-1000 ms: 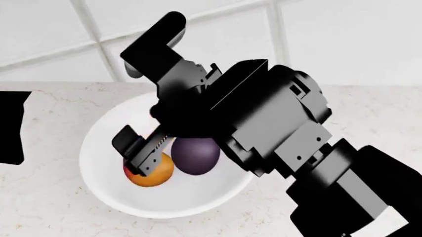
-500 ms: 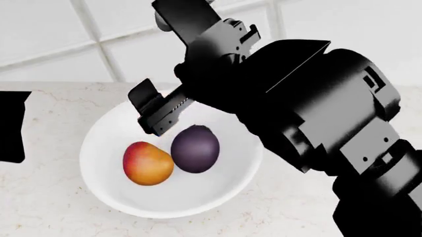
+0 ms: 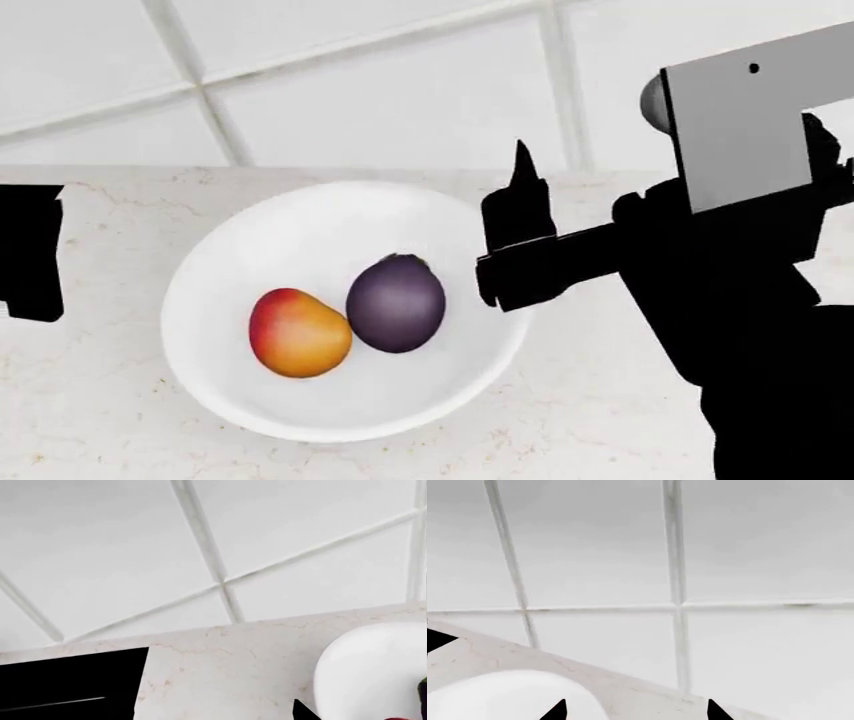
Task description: Pick the eggplants and mangos from the sink and place them in one bowl. Place the bell pepper in the other bowl. Then turn off the sink faucet.
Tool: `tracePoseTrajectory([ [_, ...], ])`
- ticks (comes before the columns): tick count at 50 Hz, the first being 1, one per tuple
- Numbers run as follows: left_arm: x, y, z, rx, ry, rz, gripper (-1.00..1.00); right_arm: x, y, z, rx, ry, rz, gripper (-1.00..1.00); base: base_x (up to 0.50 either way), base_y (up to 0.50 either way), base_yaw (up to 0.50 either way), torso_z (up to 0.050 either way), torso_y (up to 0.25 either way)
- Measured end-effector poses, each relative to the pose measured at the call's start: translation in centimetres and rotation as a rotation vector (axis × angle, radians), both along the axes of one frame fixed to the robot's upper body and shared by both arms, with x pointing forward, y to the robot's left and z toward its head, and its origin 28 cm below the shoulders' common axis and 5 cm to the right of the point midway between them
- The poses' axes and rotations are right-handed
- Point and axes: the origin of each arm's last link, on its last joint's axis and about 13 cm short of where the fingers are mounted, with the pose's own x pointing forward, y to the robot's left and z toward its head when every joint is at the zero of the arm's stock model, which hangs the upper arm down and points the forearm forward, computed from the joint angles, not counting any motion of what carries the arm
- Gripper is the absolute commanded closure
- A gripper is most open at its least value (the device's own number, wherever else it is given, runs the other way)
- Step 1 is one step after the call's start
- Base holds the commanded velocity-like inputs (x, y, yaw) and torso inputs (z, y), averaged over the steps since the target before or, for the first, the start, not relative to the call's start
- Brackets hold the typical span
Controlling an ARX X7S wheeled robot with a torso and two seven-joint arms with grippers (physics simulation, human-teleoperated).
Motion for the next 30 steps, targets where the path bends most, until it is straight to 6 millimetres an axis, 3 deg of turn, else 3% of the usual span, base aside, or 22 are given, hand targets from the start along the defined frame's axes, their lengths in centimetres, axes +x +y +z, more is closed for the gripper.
tracePoseTrajectory([
  [11,0.1,0.0,0.1,-0.004,-0.012,0.000,-1.00,-2.1,-0.6,-1.3,-0.023,-0.010,-0.058,-1.00,-0.01,0.00,0.00,0.000,0.000],
  [21,0.1,0.1,0.3,-0.010,-0.021,0.005,-1.00,-2.9,-0.9,-1.6,-0.033,-0.014,-0.092,-1.00,-0.29,0.00,0.00,0.000,0.000],
  [30,0.1,0.1,0.3,-0.016,-0.024,0.003,-1.00,-3.2,-1.0,-1.9,-0.045,-0.019,-0.105,-1.00,-0.20,0.32,0.00,0.000,0.000],
])
